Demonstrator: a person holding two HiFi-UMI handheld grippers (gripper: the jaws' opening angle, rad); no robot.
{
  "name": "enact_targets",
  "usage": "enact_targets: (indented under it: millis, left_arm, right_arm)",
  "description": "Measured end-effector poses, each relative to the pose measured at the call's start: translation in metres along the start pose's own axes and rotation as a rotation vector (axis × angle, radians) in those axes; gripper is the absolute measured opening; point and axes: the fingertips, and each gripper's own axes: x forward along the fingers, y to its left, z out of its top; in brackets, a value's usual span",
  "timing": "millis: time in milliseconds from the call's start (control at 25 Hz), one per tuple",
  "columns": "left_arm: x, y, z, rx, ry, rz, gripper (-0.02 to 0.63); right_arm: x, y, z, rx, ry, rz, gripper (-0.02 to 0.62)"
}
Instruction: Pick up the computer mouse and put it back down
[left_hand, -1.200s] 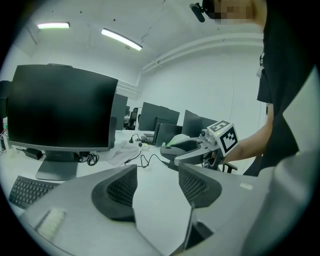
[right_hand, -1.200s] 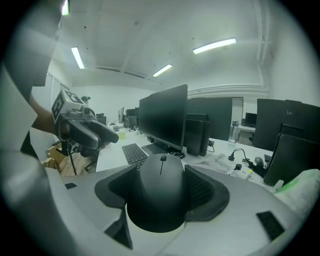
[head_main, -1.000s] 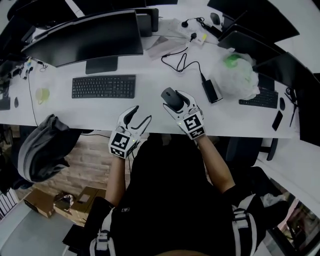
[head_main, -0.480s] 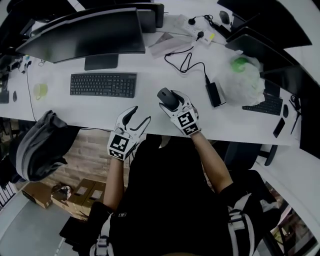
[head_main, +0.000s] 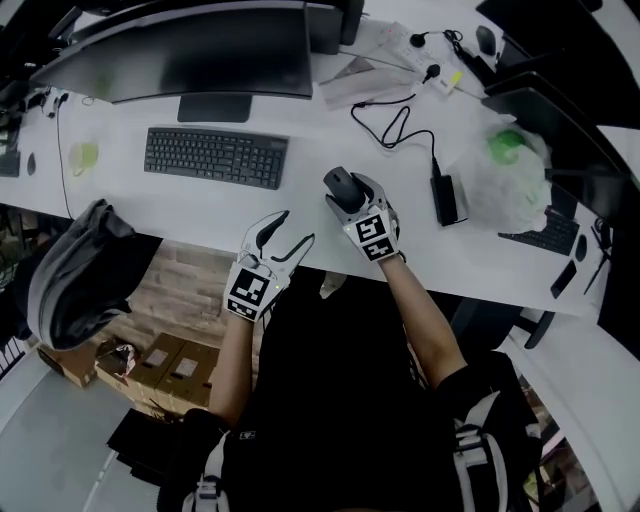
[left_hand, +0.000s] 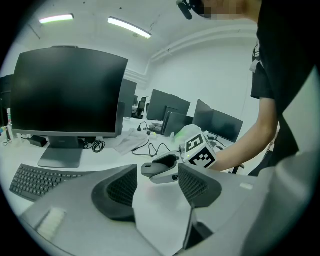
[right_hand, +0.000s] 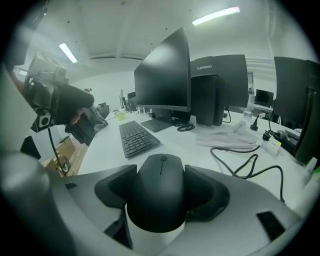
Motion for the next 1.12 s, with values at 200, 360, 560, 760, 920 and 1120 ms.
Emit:
enact_targets:
  millis: [200, 360, 560, 760, 920, 1120]
  left_arm:
    - [-0.006, 0.008, -0.015, -0.037, 0.022, 0.041, 0.245]
    - [-0.010, 0.012, -0.023, -0.054, 0.037, 0.068, 0.245]
    - [-0.011, 0.013, -0.025, -0.072, 0.032, 0.083, 0.245]
    - [-0.013, 0.013, -0.027, -0.076, 0.026, 0.089, 0.245]
    - [-0.016, 0.012, -0.027, -0.076, 0.021, 0.093, 0.245]
    - [-0.023, 0.011, -0.025, -0.067, 0.009, 0.097, 0.245]
  right_arm:
    - [0.023, -0.003, -0.015, 0.006, 0.053, 0.015, 0.301]
    - [0.037, -0.012, -0.027, 0.009, 0.097, 0.002, 0.301]
    - [0.047, -0.019, -0.034, 0.014, 0.133, -0.009, 0.302]
    - [0.052, -0.022, -0.036, 0.009, 0.148, -0.031, 0.302]
    - [0.058, -0.022, -0.036, -0.016, 0.159, -0.043, 0.305]
    - [0.060, -0.022, -0.037, -0.015, 0.163, -0.039, 0.307]
